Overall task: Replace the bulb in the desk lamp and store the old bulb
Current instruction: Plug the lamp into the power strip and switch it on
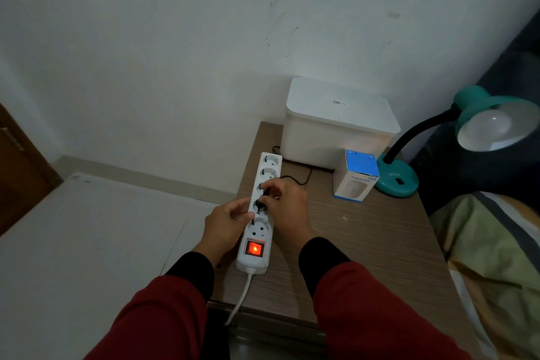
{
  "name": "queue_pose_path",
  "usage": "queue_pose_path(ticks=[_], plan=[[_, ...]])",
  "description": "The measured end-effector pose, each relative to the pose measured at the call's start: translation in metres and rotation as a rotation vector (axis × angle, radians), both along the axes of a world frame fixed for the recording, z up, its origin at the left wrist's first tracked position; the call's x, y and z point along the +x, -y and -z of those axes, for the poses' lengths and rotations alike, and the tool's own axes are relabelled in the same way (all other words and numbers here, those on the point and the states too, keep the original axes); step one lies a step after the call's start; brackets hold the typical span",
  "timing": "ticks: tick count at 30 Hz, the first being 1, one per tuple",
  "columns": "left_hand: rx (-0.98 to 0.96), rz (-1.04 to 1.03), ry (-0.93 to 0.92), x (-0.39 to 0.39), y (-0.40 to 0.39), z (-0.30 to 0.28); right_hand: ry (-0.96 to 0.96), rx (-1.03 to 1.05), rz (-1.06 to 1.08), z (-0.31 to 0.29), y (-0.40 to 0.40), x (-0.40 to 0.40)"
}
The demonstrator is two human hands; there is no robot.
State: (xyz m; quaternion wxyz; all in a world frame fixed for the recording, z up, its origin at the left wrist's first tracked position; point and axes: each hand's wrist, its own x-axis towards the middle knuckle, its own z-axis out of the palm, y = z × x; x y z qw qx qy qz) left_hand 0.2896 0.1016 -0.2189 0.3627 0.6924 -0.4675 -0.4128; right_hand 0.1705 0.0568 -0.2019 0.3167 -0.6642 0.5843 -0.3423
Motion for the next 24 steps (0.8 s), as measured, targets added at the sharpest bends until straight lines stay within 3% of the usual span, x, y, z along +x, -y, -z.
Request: queue_pose_path(ticks=[19, 24], plan=[[-0.022, -0.012, 0.004, -0.001, -0.002, 0.001, -0.134, -0.037, -0.064, 0.011, -0.004, -0.005], [0.010, -0.009, 0.061, -0.004, -0.001, -0.005, -0.321, 0.057, -0.150, -0.004, 0.002, -0.005]])
